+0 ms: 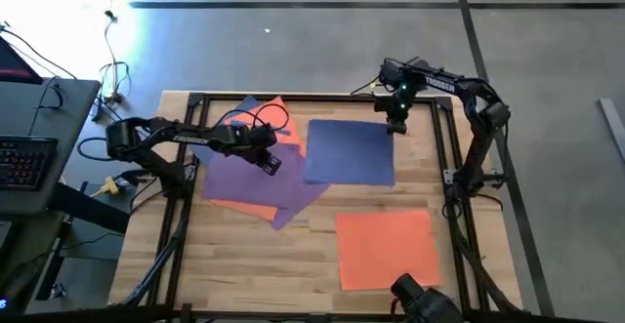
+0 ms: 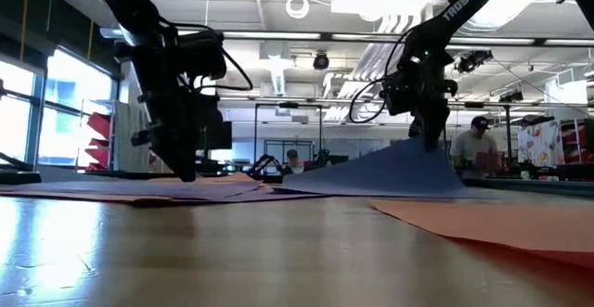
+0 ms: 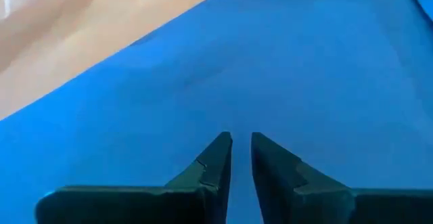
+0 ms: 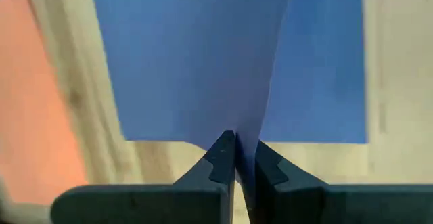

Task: Organize paper
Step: Stack the blue colored paper on top of the blue colored paper

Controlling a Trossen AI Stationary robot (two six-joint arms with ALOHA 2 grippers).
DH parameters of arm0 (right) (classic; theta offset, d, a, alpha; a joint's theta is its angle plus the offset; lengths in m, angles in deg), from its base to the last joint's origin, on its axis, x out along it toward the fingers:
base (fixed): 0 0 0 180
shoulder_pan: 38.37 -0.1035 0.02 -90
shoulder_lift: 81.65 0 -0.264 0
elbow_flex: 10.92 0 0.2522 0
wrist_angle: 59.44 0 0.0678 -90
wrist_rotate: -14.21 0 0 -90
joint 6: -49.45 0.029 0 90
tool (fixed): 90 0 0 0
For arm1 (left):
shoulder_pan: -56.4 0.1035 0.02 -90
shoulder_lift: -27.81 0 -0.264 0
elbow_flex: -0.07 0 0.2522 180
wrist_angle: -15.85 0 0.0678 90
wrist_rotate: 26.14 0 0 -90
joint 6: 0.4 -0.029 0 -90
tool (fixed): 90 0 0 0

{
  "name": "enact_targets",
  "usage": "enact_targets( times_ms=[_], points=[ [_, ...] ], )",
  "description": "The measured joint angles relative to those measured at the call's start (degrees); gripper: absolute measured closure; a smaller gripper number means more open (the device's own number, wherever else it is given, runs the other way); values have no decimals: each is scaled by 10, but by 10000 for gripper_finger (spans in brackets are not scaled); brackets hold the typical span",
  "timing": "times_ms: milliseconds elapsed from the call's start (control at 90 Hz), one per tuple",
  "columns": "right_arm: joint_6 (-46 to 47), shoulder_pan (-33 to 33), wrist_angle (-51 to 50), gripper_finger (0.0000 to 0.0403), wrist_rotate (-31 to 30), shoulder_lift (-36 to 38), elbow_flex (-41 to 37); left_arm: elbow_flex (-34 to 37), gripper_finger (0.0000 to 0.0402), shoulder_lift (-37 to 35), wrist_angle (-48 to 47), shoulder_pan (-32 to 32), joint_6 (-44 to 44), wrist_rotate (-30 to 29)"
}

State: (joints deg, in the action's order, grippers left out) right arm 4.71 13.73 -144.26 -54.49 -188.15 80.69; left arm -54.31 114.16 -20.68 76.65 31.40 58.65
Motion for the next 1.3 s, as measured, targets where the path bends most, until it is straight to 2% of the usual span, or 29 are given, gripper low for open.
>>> enact_targets(
  times_ms=[500, 656, 900, 1078, 1300],
  points=[
    [-6, -4, 23, 403, -53, -1, 0, 0, 367, -1, -8, 1, 18, 18],
    [36, -4, 34, 400, -68, -1, 0, -1, 367, -1, -21, 1, 20, 20],
    [64, -4, 35, 373, -55, -1, 0, -1, 367, -1, -20, 1, 20, 21],
    [74, -4, 31, 398, -30, -1, 0, -1, 367, -1, -18, 1, 20, 21],
    [83, -4, 24, 403, -5, -1, 0, -1, 367, -1, -18, 1, 20, 21]
  ],
)
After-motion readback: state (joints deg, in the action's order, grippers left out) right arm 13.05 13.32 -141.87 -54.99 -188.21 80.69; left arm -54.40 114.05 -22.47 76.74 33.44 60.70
